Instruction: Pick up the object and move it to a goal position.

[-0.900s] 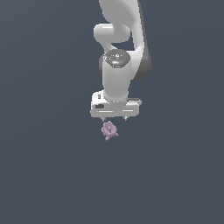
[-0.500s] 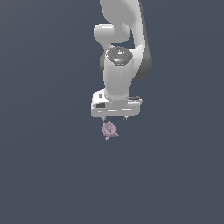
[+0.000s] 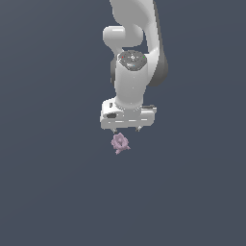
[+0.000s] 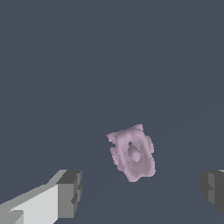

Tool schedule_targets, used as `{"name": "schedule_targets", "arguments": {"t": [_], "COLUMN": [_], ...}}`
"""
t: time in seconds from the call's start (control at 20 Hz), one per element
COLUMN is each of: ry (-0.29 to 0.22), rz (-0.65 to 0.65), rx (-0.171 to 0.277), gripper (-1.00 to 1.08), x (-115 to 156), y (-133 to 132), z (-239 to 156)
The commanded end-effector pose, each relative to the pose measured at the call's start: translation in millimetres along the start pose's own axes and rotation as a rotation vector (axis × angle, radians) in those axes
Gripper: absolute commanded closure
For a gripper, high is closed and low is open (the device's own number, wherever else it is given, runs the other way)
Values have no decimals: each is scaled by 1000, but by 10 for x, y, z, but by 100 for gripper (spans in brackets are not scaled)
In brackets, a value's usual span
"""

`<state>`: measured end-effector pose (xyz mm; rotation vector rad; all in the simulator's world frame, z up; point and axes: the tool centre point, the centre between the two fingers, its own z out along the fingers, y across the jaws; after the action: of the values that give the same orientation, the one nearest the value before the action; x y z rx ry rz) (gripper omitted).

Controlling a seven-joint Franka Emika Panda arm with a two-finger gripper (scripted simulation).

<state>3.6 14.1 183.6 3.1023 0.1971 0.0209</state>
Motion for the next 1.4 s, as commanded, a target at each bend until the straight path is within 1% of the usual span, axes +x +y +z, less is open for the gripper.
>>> {"name": "schedule_targets", "arguments": {"t": [0.0, 0.35, 0.9, 1.35], "ry": [-1, -4, -6, -6], "rz": [-11, -83, -254, -309], "rx": [1, 8, 28, 35], "gripper": [-92, -92, -92, -92], "x": [-8, -58, -216, -279], "y": [10, 65, 183, 215], "z": [36, 260, 780, 944]}}
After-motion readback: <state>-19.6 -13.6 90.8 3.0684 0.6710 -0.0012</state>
